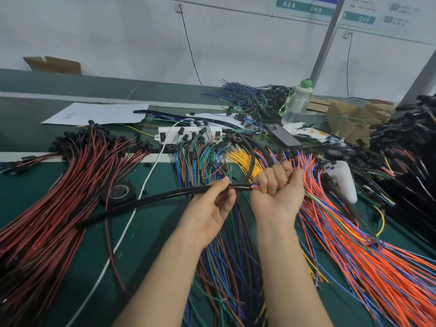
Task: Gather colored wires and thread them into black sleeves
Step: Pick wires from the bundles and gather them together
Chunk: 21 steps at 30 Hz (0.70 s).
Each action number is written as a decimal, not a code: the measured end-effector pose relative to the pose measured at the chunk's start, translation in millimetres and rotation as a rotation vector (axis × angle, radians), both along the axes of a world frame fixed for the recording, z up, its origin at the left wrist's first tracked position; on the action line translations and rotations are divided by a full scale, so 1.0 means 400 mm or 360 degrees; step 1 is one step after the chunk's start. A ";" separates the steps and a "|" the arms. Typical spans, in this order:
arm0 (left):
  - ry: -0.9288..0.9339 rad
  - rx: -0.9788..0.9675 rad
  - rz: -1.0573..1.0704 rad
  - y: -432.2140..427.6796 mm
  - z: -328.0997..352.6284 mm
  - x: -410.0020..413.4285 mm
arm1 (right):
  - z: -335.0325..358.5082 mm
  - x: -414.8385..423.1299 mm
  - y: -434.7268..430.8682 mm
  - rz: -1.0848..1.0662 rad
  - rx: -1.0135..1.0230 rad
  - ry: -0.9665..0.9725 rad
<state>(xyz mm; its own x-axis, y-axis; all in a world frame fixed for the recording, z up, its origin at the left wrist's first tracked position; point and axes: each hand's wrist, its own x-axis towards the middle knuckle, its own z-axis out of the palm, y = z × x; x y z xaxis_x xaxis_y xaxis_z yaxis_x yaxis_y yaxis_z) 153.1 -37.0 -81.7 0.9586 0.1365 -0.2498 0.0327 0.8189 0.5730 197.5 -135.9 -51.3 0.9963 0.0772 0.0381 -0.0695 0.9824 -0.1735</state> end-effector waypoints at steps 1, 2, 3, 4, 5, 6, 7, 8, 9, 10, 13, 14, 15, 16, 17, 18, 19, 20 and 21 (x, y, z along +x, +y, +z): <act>-0.0003 -0.0026 -0.0006 -0.001 0.000 -0.002 | -0.001 0.001 0.001 -0.0017 -0.0037 -0.0002; -0.0006 -0.0058 -0.0017 -0.002 0.001 -0.003 | -0.001 0.001 0.002 -0.0028 -0.0061 -0.0011; -0.0013 -0.0082 -0.0030 -0.004 0.001 -0.003 | -0.002 0.001 0.003 -0.0037 -0.0078 -0.0023; -0.0023 -0.0091 -0.0042 -0.007 0.001 -0.004 | -0.002 0.002 0.004 -0.0046 -0.0096 -0.0034; -0.0033 -0.0088 -0.0044 -0.009 0.000 -0.004 | -0.002 0.002 0.004 -0.0060 -0.0121 -0.0044; -0.0044 -0.0080 -0.0041 -0.011 0.000 -0.003 | -0.002 0.003 0.005 -0.0081 -0.0150 -0.0053; -0.0059 -0.0070 -0.0035 -0.011 -0.001 -0.003 | -0.004 0.004 0.006 -0.0109 -0.0183 -0.0062; -0.0077 -0.0063 -0.0032 -0.012 -0.002 -0.002 | -0.006 0.005 0.007 -0.0137 -0.0217 -0.0071; -0.0094 -0.0060 -0.0031 -0.011 -0.003 -0.002 | -0.008 0.007 0.008 -0.0161 -0.0252 -0.0081; -0.0109 -0.0060 -0.0031 -0.010 -0.004 -0.002 | -0.010 0.007 0.010 -0.0179 -0.0292 -0.0087; -0.0154 -0.0067 -0.0001 -0.007 -0.006 0.000 | -0.014 0.011 0.019 -0.0228 -0.0421 -0.0003; -0.0167 -0.0064 0.0020 -0.006 -0.006 0.001 | -0.014 0.011 0.022 -0.0250 -0.0480 0.0026; -0.0182 -0.0055 0.0038 -0.004 -0.006 0.001 | -0.016 0.013 0.023 -0.0284 -0.0551 0.0038; -0.0197 -0.0044 0.0049 -0.002 -0.005 0.002 | -0.019 0.015 0.022 -0.0326 -0.0643 0.0038; -0.0210 -0.0035 0.0053 0.000 -0.004 0.001 | -0.022 0.014 0.020 -0.0340 -0.0737 0.0028; -0.0216 -0.0032 0.0055 0.002 -0.004 0.000 | -0.021 0.010 0.020 -0.0329 -0.0810 0.0015; -0.0218 -0.0030 0.0056 0.004 -0.004 -0.001 | -0.027 0.008 0.021 -0.0329 -0.0867 -0.0025; -0.0220 -0.0026 0.0055 0.005 -0.003 -0.002 | -0.026 0.005 0.023 -0.0301 -0.0880 -0.0025; -0.0224 -0.0021 0.0052 0.007 -0.002 -0.003 | -0.019 0.001 0.022 -0.0291 -0.0923 -0.0002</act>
<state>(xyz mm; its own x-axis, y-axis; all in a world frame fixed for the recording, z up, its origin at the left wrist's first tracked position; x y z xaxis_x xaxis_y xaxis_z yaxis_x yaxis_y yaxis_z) 151.9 -34.3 -82.6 0.9794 0.1658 -0.1151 -0.0740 0.8257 0.5593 198.1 -127.2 -59.1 0.9953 -0.0868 0.0423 0.0922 0.7238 -0.6839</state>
